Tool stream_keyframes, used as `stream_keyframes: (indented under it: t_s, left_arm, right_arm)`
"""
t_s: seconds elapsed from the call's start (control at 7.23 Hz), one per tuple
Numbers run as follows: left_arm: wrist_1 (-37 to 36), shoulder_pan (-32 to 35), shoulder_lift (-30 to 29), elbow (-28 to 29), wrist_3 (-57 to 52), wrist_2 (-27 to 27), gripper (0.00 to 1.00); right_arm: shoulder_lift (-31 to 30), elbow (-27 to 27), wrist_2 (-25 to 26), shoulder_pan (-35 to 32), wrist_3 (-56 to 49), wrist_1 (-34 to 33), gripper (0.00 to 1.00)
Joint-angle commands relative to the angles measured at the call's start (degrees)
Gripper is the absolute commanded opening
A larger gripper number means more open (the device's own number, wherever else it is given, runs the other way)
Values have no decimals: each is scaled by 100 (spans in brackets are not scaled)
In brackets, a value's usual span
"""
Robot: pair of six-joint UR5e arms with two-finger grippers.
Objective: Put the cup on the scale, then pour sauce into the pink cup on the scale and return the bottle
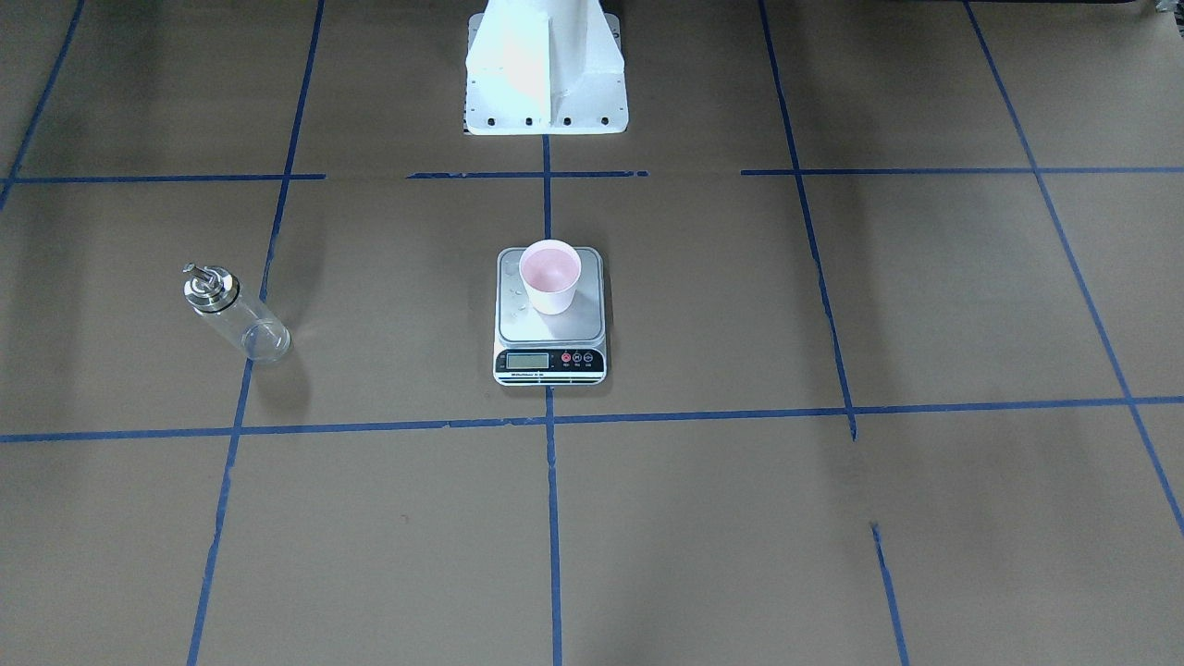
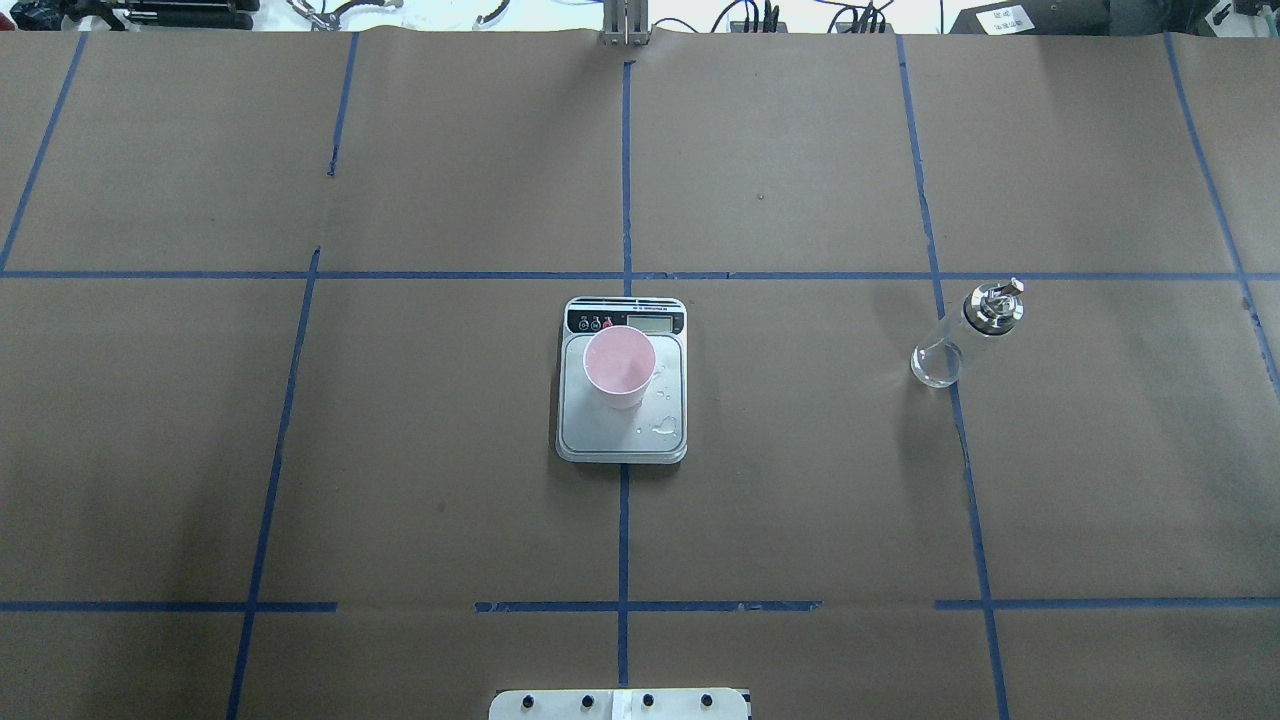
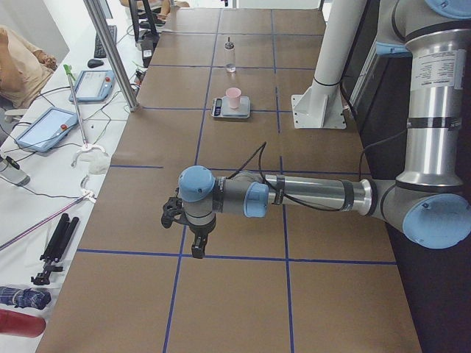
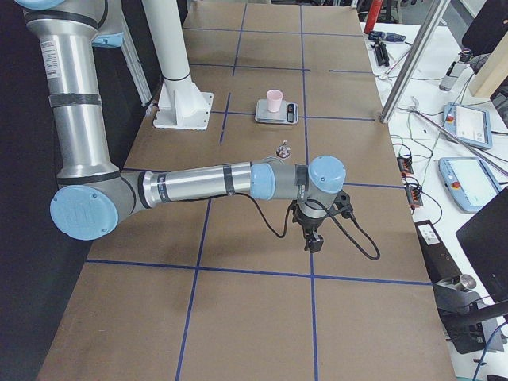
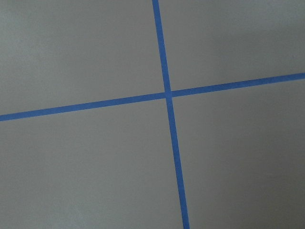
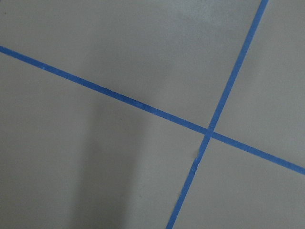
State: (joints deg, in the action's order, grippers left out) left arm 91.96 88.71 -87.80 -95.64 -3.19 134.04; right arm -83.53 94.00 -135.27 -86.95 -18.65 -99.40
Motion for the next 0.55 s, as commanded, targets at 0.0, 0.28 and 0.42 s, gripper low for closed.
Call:
stream_keyframes:
  t_s: [0.0, 0.28, 0.42]
  left_arm:
    - [-29, -3, -9, -51, -6, 16, 100]
    - [-38, -3, -18, -34, 11, 417, 100]
    - [-38, -3, -10, 1, 64, 499, 100]
  right_arm:
    - [47, 84, 0, 2, -7, 0, 100]
    - [47, 84, 0, 2, -7, 0, 100]
    - [38, 92, 0, -6, -7, 0, 100]
